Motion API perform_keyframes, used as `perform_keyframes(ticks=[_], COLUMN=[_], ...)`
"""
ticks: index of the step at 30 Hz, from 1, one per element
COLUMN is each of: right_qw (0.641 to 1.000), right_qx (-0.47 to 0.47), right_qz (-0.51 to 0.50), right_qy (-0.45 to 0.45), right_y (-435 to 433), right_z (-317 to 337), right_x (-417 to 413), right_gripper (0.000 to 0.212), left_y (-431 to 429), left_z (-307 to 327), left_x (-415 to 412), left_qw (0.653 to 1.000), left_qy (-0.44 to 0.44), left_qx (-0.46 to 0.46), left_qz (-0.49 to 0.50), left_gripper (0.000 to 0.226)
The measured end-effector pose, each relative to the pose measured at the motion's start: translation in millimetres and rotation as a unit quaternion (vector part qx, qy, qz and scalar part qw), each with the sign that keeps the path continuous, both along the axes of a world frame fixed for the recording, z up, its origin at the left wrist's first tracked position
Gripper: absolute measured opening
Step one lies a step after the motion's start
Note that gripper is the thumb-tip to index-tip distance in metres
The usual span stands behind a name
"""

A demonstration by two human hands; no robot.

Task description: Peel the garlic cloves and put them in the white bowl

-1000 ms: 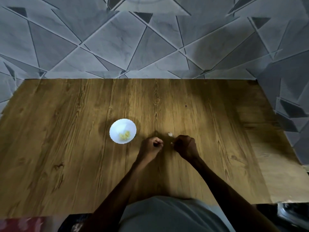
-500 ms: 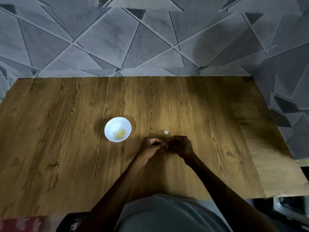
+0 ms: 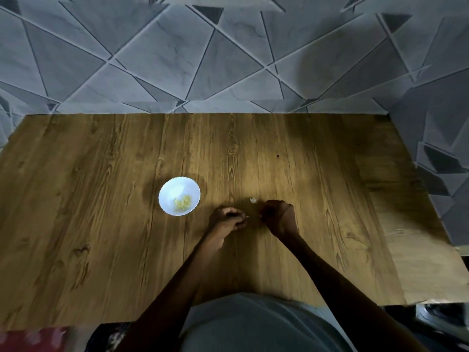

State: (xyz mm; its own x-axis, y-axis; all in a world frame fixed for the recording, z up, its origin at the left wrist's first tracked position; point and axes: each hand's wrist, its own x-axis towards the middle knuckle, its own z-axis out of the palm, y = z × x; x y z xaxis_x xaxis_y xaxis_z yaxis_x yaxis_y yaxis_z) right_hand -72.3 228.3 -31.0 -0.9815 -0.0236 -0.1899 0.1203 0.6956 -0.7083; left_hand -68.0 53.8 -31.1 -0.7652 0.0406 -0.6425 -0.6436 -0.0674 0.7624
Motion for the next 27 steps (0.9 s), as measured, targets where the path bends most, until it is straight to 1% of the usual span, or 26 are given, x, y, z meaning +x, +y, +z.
perform_keyframes(ticks=[3,5,7,8,9,11,12,14,17,18,19,20,21,22,25,27], right_qw=[0.994,0.993,0.998,0.999,0.993,0.963,0.95,0.94,0.947,0.955,0.97,0.985,0.994,0.997,0.998,0.996], right_qx=[0.091,0.092,0.026,-0.036,-0.112,-0.241,-0.275,-0.297,-0.28,-0.26,-0.218,-0.159,-0.101,-0.054,0.026,0.052], right_qz=[0.057,0.05,0.039,0.029,0.008,-0.052,-0.075,-0.088,-0.044,-0.027,-0.007,0.015,0.037,0.049,0.059,0.076], right_qy=[0.034,0.059,0.041,0.011,-0.032,-0.107,-0.125,-0.145,-0.154,-0.141,-0.109,-0.062,-0.02,0.003,0.002,0.009], right_y=[-3,-5,-5,-5,-5,-6,-5,-3,-3,-4,-5,-6,-8,-10,-13,-15], right_z=[-1,4,9,10,13,16,15,12,7,5,4,2,-1,-4,-7,-10], right_x=[0,3,8,12,17,24,27,31,34,35,37,37,38,39,43,45], right_gripper=[0.016,0.019,0.012,0.008,0.006,0.009,0.01,0.01,0.012,0.011,0.008,0.006,0.008,0.009,0.005,0.007], left_y=[-4,-5,-6,-6,-5,-5,-6,-8,-12,-12,-13,-13,-14,-16,-21,-23], left_z=[-2,-1,-1,2,4,7,8,8,7,6,5,4,0,-2,-8,-9], left_x=[2,5,8,10,13,17,21,26,32,33,35,36,36,38,39,40], left_qw=[1.0,0.998,0.997,0.996,0.994,0.991,0.991,0.991,0.992,0.994,0.996,0.998,0.998,0.994,0.97,0.942], left_qy=[0.002,0.005,0.005,0.006,0.004,-0.002,-0.003,0.0,0.002,0.003,0.004,0.012,0.026,0.045,0.102,0.142], left_qx=[0.03,0.055,0.078,0.091,0.107,0.13,0.134,0.135,0.124,0.108,0.086,0.042,-0.012,-0.067,-0.19,-0.269], left_qz=[0.007,0.009,0.012,0.015,0.018,0.016,0.01,0.0,-0.009,-0.015,-0.022,-0.037,-0.051,-0.068,-0.108,-0.14], left_gripper=[0.012,0.012,0.015,0.014,0.013,0.014,0.015,0.017,0.017,0.016,0.015,0.015,0.014,0.013,0.013,0.007])
